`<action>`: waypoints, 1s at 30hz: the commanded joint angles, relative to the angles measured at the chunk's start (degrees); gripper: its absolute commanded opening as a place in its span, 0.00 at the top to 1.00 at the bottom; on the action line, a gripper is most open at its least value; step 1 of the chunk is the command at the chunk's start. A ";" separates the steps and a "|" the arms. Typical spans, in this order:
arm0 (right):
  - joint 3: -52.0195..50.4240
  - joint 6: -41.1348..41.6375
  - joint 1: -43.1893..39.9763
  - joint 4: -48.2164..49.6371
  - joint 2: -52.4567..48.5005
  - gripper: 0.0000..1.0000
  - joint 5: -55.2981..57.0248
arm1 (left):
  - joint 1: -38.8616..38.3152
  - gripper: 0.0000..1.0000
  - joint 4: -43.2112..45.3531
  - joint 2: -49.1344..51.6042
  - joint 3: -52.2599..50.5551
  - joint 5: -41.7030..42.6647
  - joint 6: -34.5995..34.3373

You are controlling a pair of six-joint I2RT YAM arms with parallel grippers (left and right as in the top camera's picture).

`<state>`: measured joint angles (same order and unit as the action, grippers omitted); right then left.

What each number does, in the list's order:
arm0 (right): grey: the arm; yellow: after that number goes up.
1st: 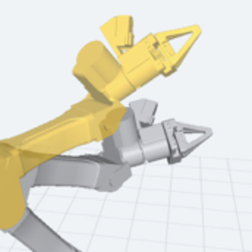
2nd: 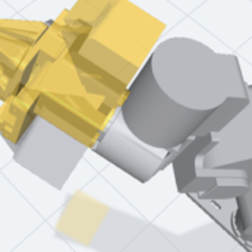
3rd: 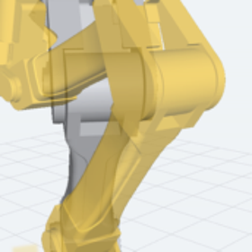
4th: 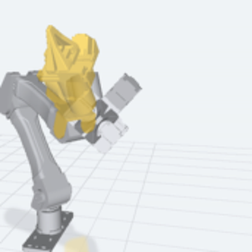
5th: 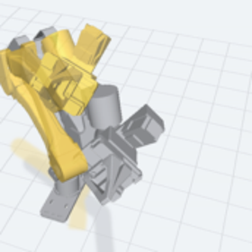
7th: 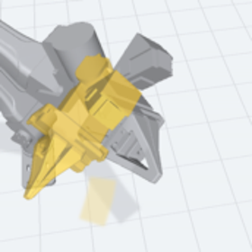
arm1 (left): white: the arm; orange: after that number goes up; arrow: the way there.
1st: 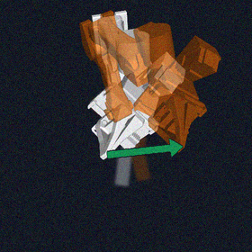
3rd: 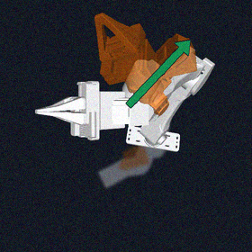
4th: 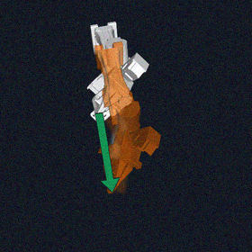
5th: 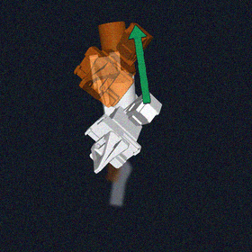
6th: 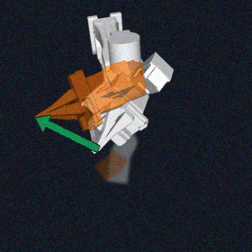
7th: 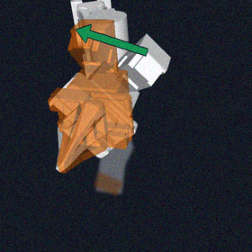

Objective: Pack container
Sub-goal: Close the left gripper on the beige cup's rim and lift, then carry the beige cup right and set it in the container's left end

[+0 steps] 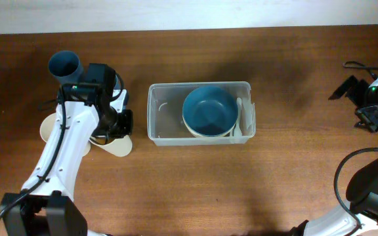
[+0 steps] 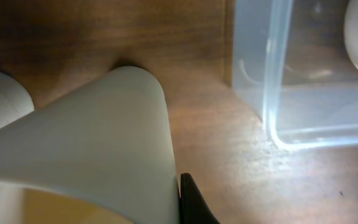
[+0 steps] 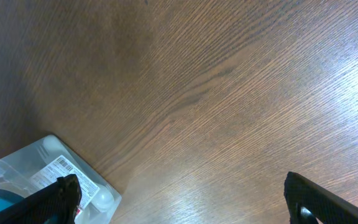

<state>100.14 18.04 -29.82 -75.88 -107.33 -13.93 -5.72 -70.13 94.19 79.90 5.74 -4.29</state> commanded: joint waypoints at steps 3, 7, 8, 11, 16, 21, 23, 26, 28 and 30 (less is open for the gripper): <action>0.55 0.48 -0.15 0.00 1.05 0.01 0.74 | -2.32 0.98 -4.24 -0.09 8.39 0.33 -0.85; 0.55 0.48 -0.15 0.00 1.05 0.01 0.72 | -5.55 0.98 -8.26 -0.50 15.54 -3.06 -0.87; 0.55 0.48 -0.15 0.02 1.05 0.01 0.72 | -6.38 0.98 -9.05 -0.68 17.35 -3.82 -0.87; 0.55 0.48 -0.15 0.02 1.05 0.01 0.74 | -9.18 0.98 -10.86 -1.33 22.97 -6.95 -1.51; 0.55 0.48 -0.15 0.02 1.05 0.01 0.72 | -12.96 0.98 -11.26 -3.41 28.68 -17.84 -4.02; 0.55 0.48 -0.15 0.00 1.05 0.01 0.74 | -15.98 0.98 -6.36 -3.91 28.76 -18.58 -4.02; 0.55 0.48 -0.15 0.02 1.05 0.01 0.74 | -17.94 0.98 -4.17 -3.13 28.76 -18.40 -4.00; 0.55 0.48 -0.15 0.02 1.05 0.01 0.74 | -20.92 0.98 -2.05 -1.75 28.74 -18.45 -3.76; 0.55 0.48 -0.15 0.02 1.05 0.01 0.74 | -22.77 0.98 -1.20 -0.61 28.76 -18.45 -3.56; 0.55 0.48 -0.15 0.02 1.05 0.01 0.74 | -23.96 0.98 -1.31 0.63 28.74 -18.45 -3.54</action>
<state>100.14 18.04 -29.82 -75.88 -107.33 -13.91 -28.10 -71.55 92.90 107.77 -11.46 -7.60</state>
